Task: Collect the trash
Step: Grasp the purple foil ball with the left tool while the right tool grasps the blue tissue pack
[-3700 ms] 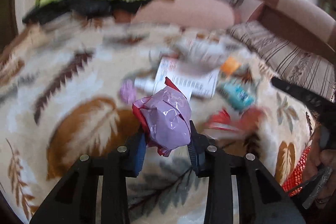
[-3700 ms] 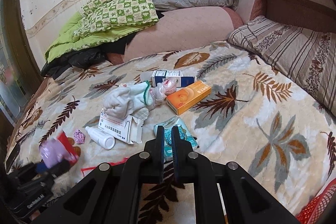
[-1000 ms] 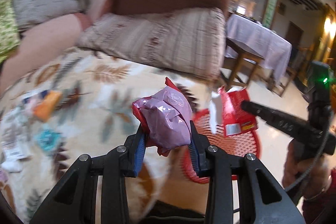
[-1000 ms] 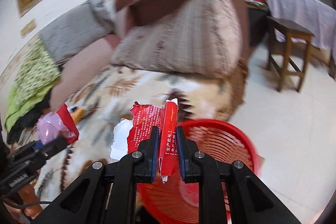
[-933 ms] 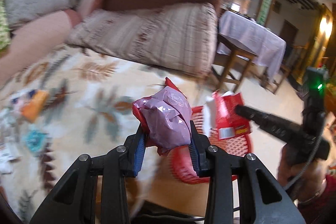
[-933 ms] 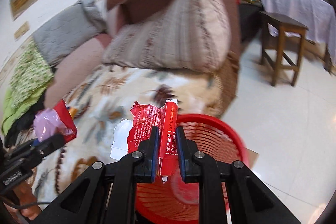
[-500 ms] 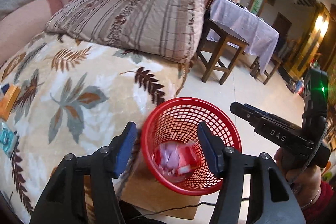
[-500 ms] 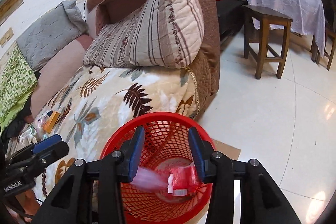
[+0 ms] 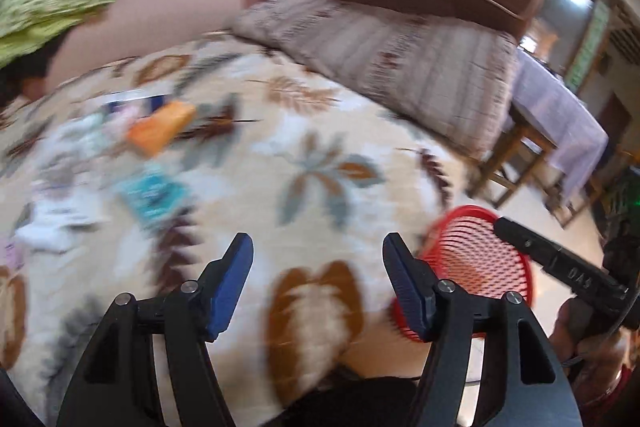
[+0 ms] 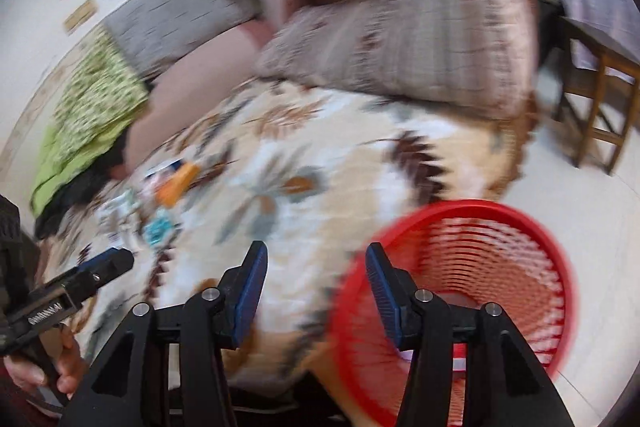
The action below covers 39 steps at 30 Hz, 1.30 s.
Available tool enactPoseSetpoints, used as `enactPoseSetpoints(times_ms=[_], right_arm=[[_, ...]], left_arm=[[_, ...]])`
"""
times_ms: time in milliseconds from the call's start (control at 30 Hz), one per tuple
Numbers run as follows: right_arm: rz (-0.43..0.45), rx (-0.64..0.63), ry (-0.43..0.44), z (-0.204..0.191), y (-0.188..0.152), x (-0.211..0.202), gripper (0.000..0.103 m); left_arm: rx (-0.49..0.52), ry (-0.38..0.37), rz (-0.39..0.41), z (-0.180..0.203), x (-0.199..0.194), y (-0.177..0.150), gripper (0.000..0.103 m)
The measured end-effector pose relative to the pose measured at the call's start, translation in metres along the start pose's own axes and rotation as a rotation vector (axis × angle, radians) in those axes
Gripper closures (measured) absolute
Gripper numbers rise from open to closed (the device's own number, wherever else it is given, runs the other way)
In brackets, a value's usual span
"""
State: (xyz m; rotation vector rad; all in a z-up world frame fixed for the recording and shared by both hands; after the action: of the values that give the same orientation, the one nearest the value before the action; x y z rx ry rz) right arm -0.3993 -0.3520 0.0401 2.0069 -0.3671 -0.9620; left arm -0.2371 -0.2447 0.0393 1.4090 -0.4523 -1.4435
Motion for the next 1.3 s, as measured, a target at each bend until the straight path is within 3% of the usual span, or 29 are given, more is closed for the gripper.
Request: enactPoseSetpoints(times_ms=[133,300,533,667,767,833,867,1000,1133,1200,1300], right_arm=[[-0.040,-0.074,0.106,-0.056,-0.003,0.027,0.038],[-0.123,-0.181,0.241,-0.131,-0.018,0.064,0.035],[-0.205,-0.265,0.303,-0.201,-0.038,0.116,0.034],[-0.237,-0.303,0.309,-0.227,-0.050,0.148,0.034],[-0.246,-0.344,0.282,-0.241,-0.057,0.169,0.034],[-0.236,-0.352,0.254,-0.246,-0.059,0.180,0.033],[-0.227,-0.339,0.249,-0.249,-0.060,0.185,0.032],[-0.200,-0.340,0.250,-0.252,-0.067,0.195,0.031],[-0.229,-0.404,0.255,-0.246,-0.084,0.203,0.030],[-0.229,-0.468,0.238,-0.244,-0.088,0.210,0.030],[-0.223,-0.503,0.223,-0.242,-0.092,0.217,0.032]], left_arm=[[-0.048,0.104,0.020,-0.064,-0.026,-0.002,0.037],[-0.188,0.240,0.026,-0.157,-0.053,-0.019,0.037],[-0.364,0.510,0.057,-0.284,-0.084,-0.030,0.037],[-0.402,0.549,0.027,-0.328,-0.070,-0.034,0.037],[-0.391,0.547,0.016,-0.338,-0.059,-0.040,0.042],[-0.390,0.528,0.005,-0.337,-0.051,-0.045,0.058],[-0.385,0.536,-0.005,-0.337,-0.047,-0.047,0.061],[-0.365,0.541,0.007,-0.342,-0.039,-0.043,0.065],[-0.248,0.576,-0.018,-0.333,-0.029,-0.043,0.075],[-0.191,0.603,-0.023,-0.329,-0.027,-0.041,0.075],[-0.185,0.606,-0.013,-0.328,-0.029,-0.040,0.075]])
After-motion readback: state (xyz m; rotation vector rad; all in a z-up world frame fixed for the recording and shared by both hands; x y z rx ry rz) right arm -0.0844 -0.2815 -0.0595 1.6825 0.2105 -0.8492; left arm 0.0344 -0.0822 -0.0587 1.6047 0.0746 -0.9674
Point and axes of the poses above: each gripper's, at about its wrist camera, not at the fingertips, and x roughly the way its jaws point, z to its right, y to its top, the point moved 9 cm from there along x, roughly the way its jaws point, and after that the axes turned 15 degrees about z, right-handed, at the moved point
